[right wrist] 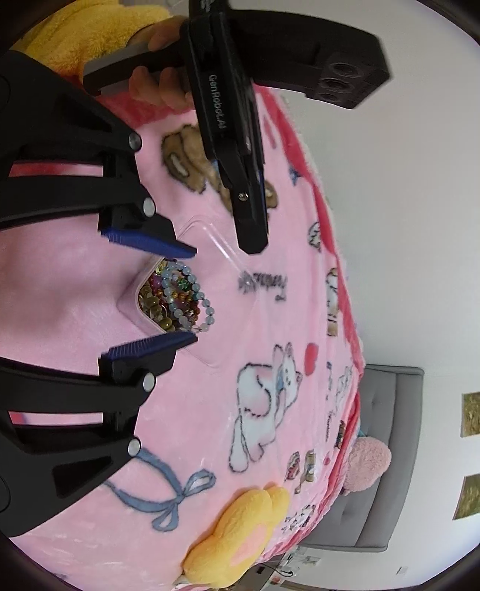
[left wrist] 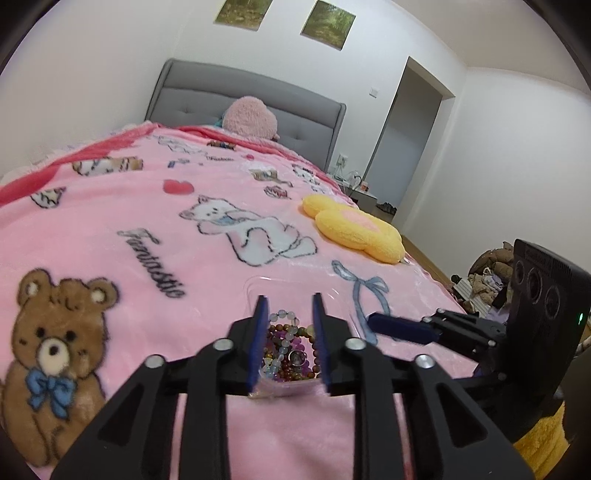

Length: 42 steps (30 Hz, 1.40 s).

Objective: Organize jewelry

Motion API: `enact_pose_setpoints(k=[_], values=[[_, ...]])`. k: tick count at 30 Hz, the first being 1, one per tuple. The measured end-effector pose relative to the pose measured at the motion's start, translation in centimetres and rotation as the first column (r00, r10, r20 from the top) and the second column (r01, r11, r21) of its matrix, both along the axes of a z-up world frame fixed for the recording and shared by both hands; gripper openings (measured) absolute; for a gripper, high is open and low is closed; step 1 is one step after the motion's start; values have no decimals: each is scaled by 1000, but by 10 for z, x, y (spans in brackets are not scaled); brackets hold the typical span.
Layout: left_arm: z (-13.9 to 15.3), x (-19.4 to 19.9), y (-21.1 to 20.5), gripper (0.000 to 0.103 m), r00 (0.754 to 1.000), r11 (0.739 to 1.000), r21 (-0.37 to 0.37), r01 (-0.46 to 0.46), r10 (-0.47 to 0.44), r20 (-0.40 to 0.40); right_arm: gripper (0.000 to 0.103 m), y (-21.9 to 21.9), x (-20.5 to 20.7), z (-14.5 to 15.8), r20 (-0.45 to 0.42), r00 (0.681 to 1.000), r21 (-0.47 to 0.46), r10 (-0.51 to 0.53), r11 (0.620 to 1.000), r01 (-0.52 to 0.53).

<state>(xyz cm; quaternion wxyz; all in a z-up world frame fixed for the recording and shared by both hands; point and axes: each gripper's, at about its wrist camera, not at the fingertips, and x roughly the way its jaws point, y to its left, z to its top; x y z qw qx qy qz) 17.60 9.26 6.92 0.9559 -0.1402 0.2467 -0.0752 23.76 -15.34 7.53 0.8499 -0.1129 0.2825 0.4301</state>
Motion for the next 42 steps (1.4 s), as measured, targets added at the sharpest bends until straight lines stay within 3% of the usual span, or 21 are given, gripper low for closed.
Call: enact_pose_setpoints(k=[3,8,11,14,22,28,33,42], values=[[2,-13,-6,34,1000,999,42,5,-6,15,59,-13,-5,6,18,1000,26,-2,1000,1],[1,-32,-15,64,998,995,101,14,-20,56,89,-33,-8,6,33,999,63,9,998,-11],[-4,-42,-20,73,996,989,150,13,-25,80,95,-42,-3,1,34,999,69,-10,998,8],[-12,-49,-24,86,994,978,208,2,-23,103,95,-49,4,-4,29,999,78,-14,997,12],[-28,-51,-29,97,992,968,250,5,-37,120,95,-52,13,-16,38,999,55,-32,998,30],[-35,-48,-25,98,993,967,254,-26,-5,120,95,-48,8,-22,75,997,60,-27,998,22],[-39,-47,-16,98,992,977,207,-45,19,128,95,-50,10,-22,75,997,80,-36,996,30],[-40,-45,-23,98,991,969,244,-41,8,133,95,-50,7,-24,87,996,78,-25,997,18]])
